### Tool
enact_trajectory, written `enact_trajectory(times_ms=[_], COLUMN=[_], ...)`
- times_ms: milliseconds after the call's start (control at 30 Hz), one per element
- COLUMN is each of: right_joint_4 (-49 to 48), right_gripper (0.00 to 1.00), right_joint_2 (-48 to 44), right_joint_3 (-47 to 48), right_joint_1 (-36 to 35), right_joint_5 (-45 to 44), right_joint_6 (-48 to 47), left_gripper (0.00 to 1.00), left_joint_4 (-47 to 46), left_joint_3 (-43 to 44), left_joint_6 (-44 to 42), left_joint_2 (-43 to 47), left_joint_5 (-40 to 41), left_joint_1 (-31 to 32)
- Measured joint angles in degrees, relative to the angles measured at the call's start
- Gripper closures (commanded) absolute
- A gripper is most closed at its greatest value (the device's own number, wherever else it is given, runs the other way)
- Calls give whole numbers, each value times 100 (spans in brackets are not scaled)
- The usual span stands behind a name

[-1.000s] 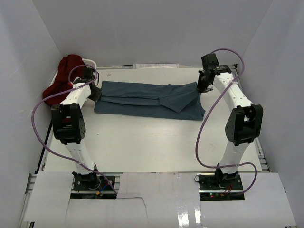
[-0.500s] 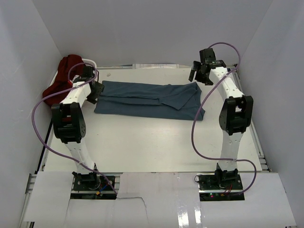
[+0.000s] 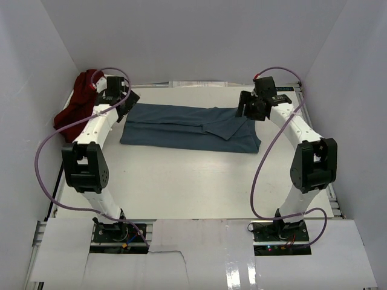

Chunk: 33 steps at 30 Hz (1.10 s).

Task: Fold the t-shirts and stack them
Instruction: Fold the other side of the tshirt into a rectangle

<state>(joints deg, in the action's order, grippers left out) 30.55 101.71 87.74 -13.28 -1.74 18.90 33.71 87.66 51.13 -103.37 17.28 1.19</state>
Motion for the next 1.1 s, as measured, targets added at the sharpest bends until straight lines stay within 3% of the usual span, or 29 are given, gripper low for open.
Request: enact_trajectory(times_ms=[100, 267, 367, 500, 733, 800, 933, 1100], right_joint_4=[-68, 35, 168, 269, 238, 236, 234, 232], right_gripper=[30, 26, 33, 43, 43, 43, 55, 55], right_joint_2=[-55, 227, 485, 756, 922, 946, 1128, 1506], right_joint_3=[-302, -431, -428, -428, -428, -426, -297, -114], right_joint_1=[-118, -417, -678, -1001, -1084, -1084, -1091, -1119], right_joint_5=[310, 407, 313, 208, 295, 271, 136, 9], right_joint_6=[-127, -428, -623, -728, -667, -658, -660, -656], left_gripper=[2, 2, 2, 2, 2, 2, 2, 2], left_joint_4=[-614, -1836, -2059, -2363, -2964, -2992, -2999, -3051], left_joint_3=[-389, -2164, -2544, -2627, -2549, -2430, -2203, -1923], left_joint_6=[-616, -1102, -1244, -1279, -1220, -1215, -1167, -1071], left_joint_2=[444, 1410, 1469, 1408, 671, 365, -61, -295], left_joint_5=[-678, -2328, -2708, -2997, -3386, -3394, -3388, -3403], left_joint_1=[334, 726, 1016, 1521, 2103, 2218, 2378, 2441])
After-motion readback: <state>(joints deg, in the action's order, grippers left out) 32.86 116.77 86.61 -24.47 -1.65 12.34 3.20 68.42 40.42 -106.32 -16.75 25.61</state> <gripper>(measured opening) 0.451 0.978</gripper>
